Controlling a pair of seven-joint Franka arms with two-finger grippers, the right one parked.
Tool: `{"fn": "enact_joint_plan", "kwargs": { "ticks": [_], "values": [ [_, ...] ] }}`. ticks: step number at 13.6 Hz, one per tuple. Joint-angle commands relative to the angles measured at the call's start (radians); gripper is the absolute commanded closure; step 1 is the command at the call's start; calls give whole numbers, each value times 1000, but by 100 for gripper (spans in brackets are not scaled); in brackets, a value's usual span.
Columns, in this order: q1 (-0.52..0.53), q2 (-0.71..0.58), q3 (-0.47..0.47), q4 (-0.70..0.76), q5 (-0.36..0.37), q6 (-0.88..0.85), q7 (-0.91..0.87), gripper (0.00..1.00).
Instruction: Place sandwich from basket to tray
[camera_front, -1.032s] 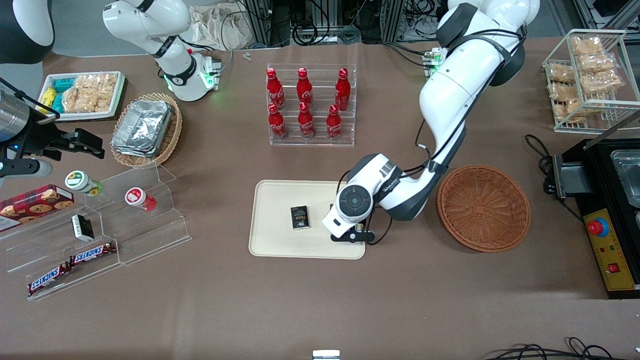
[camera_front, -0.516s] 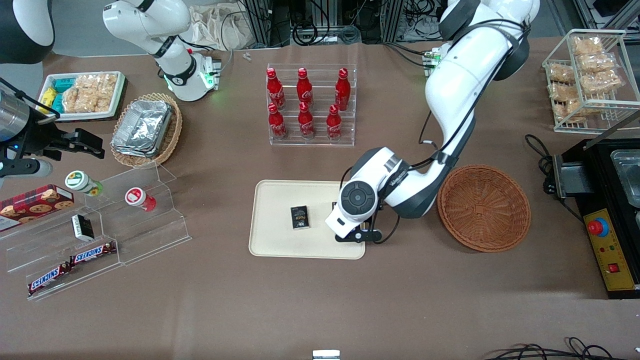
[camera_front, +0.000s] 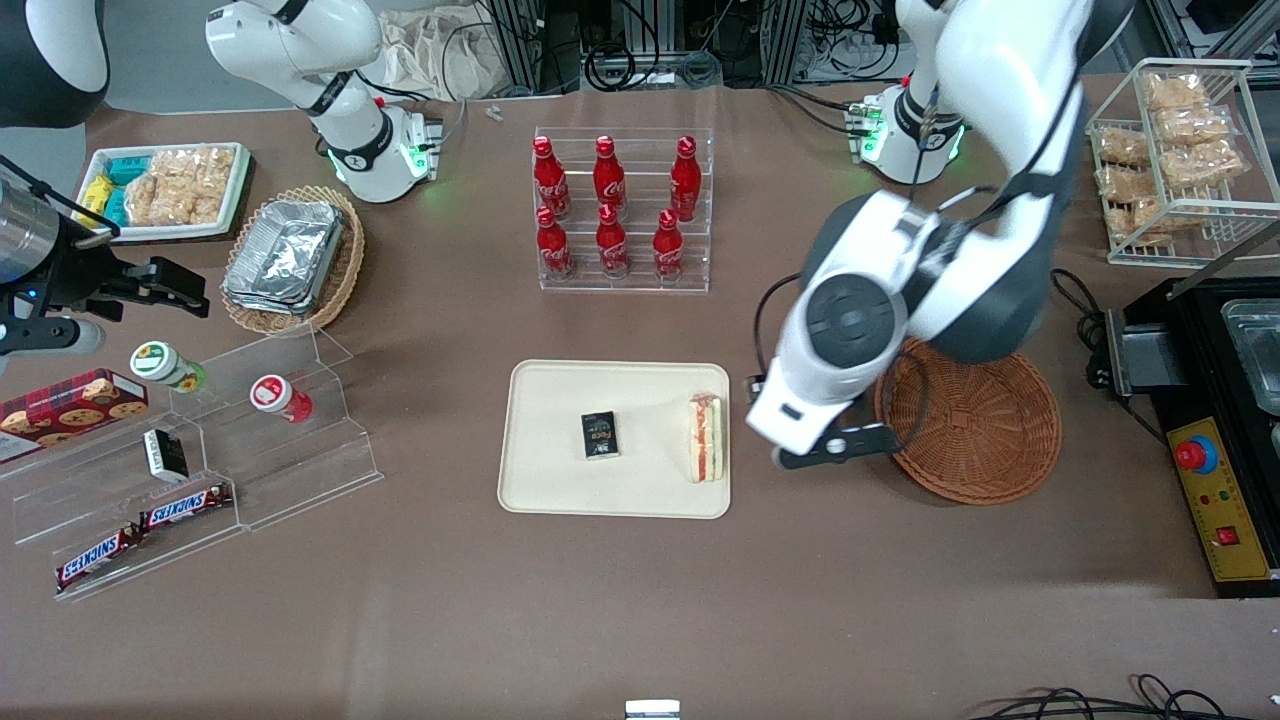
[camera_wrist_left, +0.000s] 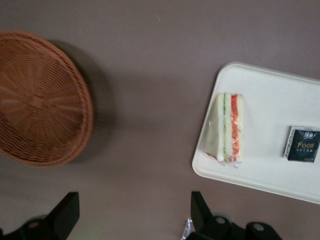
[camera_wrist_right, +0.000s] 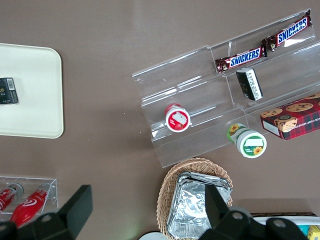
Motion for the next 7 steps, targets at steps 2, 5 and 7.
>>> {"fn": "enact_joint_plan", "kwargs": {
  "ticks": [2, 5, 7],
  "values": [
    [-6, -293, 126, -301, -47, 57, 101, 1],
    [-7, -468, 267, -484, -106, 103, 327, 1],
    [-7, -490, 350, -495, -118, 85, 459, 0]
  ]
}}
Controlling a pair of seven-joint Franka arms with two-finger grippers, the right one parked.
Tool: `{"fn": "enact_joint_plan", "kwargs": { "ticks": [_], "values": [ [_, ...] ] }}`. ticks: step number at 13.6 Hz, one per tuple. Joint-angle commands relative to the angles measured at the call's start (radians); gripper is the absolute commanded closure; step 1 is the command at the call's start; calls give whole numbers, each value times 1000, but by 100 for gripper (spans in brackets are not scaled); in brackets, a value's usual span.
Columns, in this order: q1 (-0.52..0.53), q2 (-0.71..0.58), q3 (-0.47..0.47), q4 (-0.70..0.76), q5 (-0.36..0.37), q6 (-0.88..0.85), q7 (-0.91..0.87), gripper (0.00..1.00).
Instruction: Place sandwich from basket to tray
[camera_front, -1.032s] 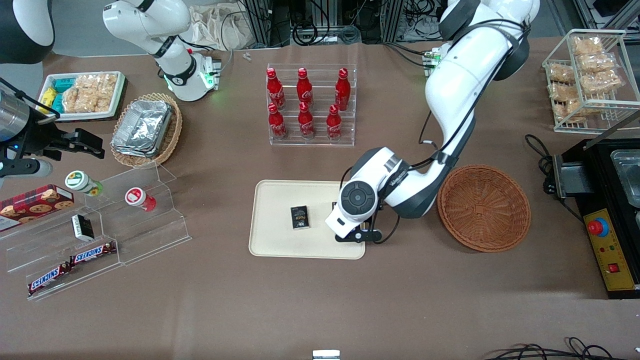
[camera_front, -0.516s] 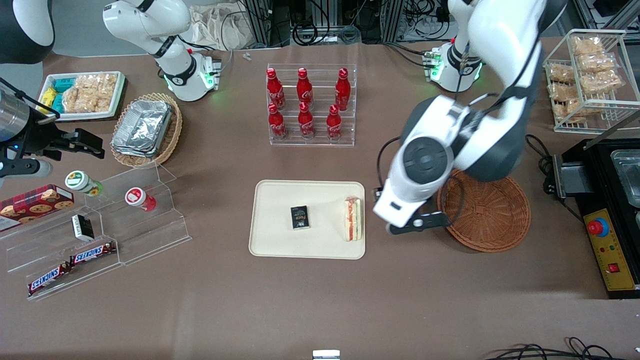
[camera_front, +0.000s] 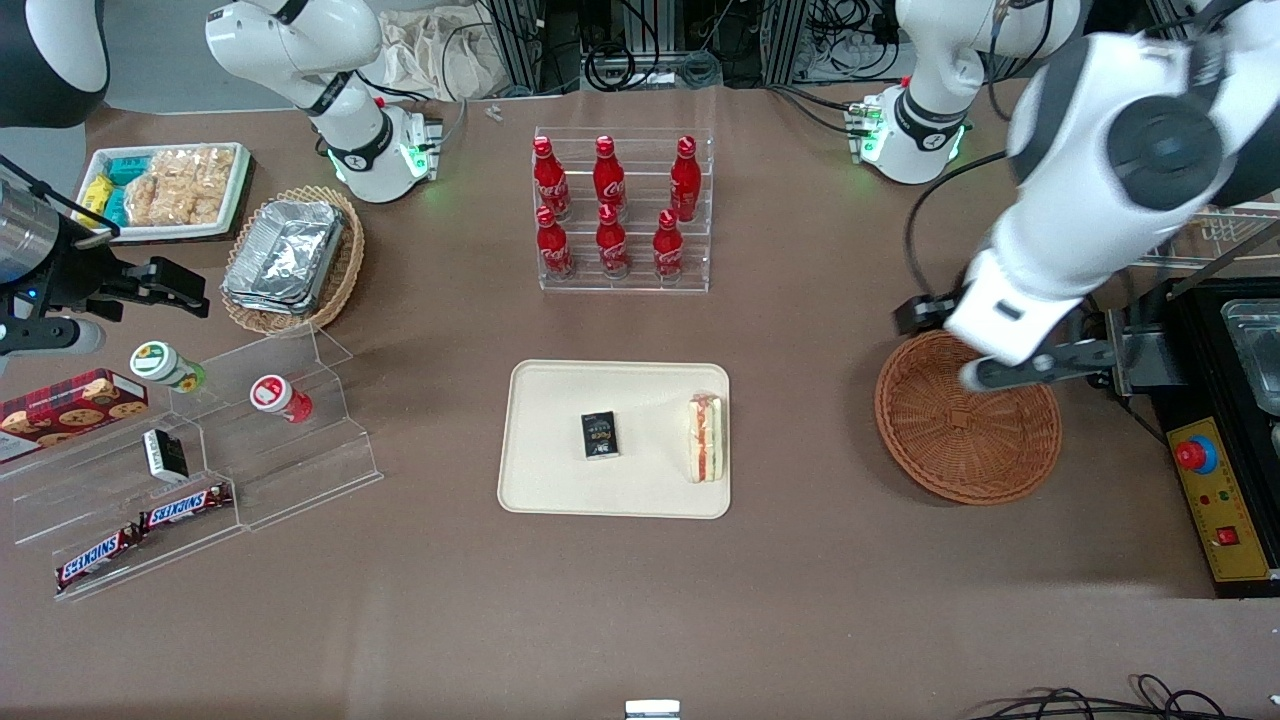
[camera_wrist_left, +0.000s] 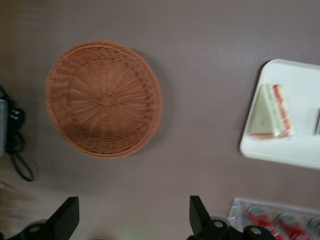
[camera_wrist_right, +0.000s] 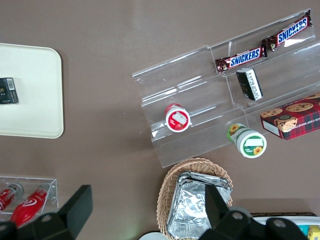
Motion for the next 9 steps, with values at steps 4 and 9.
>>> {"fn": "enact_joint_plan", "kwargs": {
  "ticks": [4, 9],
  "values": [
    [-11, -57, 153, -84, -11, 1, 185, 0],
    [-11, 28, 151, 29, 35, -35, 211, 0]
  ]
}}
